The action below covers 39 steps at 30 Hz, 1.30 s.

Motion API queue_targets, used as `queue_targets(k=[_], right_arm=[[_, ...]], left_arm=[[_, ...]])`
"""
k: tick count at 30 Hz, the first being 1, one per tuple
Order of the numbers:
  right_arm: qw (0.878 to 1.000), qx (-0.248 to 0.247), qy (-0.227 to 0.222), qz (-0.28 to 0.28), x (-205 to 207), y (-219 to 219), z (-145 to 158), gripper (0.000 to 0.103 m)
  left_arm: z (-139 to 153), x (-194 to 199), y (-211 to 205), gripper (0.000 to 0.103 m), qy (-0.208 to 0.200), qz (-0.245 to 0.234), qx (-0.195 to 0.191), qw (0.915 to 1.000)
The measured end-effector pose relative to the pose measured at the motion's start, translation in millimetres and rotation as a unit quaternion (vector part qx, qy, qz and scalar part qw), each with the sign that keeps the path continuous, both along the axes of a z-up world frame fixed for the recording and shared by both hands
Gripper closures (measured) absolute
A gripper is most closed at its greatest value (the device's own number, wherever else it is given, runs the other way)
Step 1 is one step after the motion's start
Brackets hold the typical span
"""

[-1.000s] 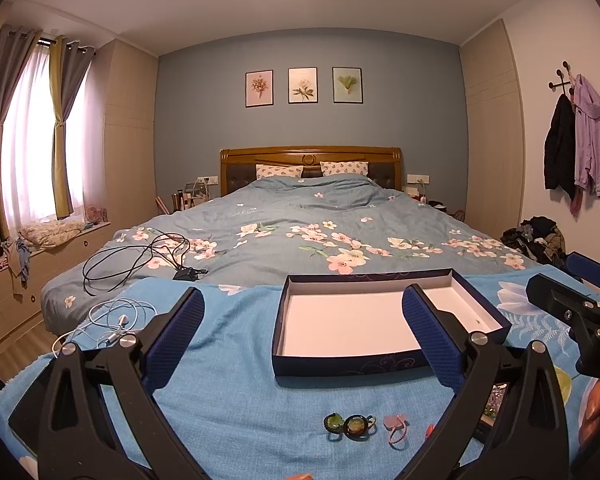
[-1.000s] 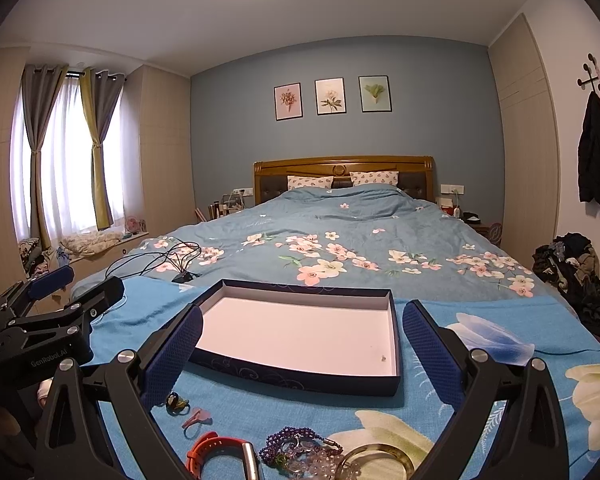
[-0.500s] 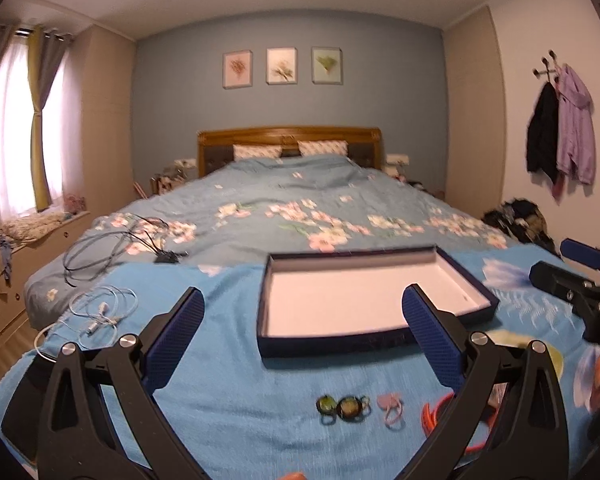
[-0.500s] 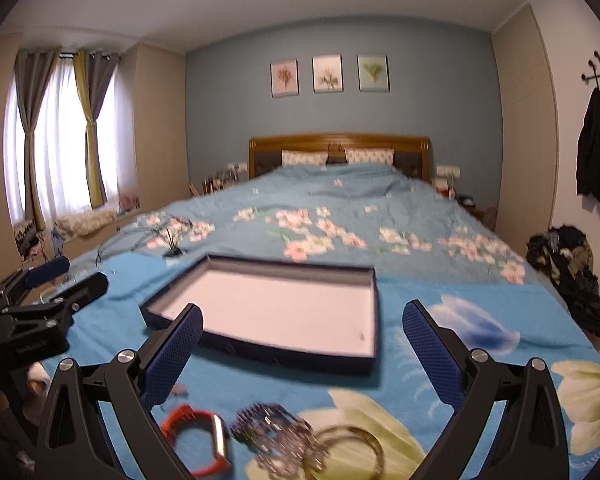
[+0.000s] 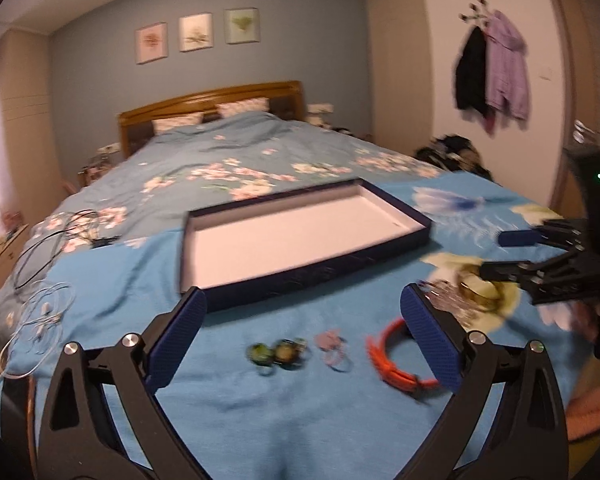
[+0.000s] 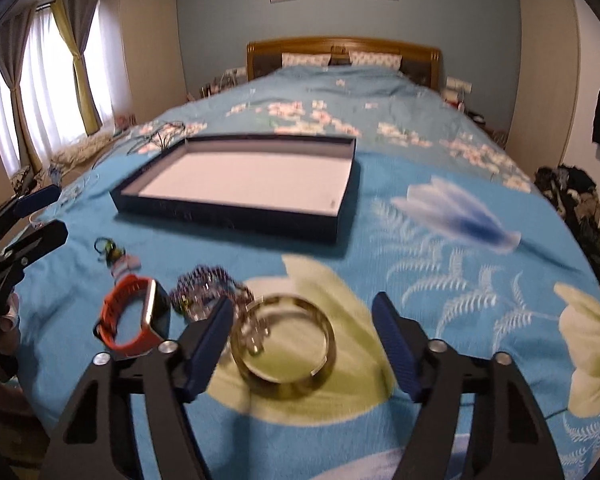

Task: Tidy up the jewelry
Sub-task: 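Grasp the orange smartwatch with the left tool while the right tool grasps the gold bangle, then lower the smartwatch into the box with the left tool while the right tool drops the bangle beside it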

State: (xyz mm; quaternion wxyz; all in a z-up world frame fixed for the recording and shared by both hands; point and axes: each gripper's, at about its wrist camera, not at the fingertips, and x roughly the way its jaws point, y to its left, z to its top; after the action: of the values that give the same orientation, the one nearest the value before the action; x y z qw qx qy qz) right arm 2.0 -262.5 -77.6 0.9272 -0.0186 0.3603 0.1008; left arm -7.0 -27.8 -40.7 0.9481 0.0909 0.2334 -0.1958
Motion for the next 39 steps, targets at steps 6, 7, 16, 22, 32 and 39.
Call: queue_targets(k=[6,7,16,22,32,39], right_arm=[[0.999,0.004,0.036,0.005,3.4,-6.8,-11.0,0.070],[0.999,0.010,0.040,0.005,4.7,-8.5,-11.8,0.074],[0.997,0.033,0.065,0.007,15.6,-14.3,-19.1,0.093],[0.997,0.029,0.069,0.017,18.3,-14.8,-19.1,0.093],[0.997,0.043,0.058,0.023,17.8,-21.4,-13.4,0.098],[0.997,0.067,0.026,0.034,17.0,-25.6,13.2,0.098]], left_arm=[[-14.5,1.4,-30.7,0.030,0.044,-0.083,0.024,0.9953],[-16.6,3.9,-35.3,0.032,0.049,-0.089,0.026,0.9945],[-37.3,33.4,-57.0,0.070,0.121,-0.134,0.066,0.9813],[-49.8,41.8,-67.0,0.072,0.158,-0.172,0.095,0.9677],[-48.6,45.9,-60.2,0.093,0.170,-0.150,0.076,0.9709],[-25.4,47.6,-38.0,0.093,0.174,-0.134,0.011,0.9756]])
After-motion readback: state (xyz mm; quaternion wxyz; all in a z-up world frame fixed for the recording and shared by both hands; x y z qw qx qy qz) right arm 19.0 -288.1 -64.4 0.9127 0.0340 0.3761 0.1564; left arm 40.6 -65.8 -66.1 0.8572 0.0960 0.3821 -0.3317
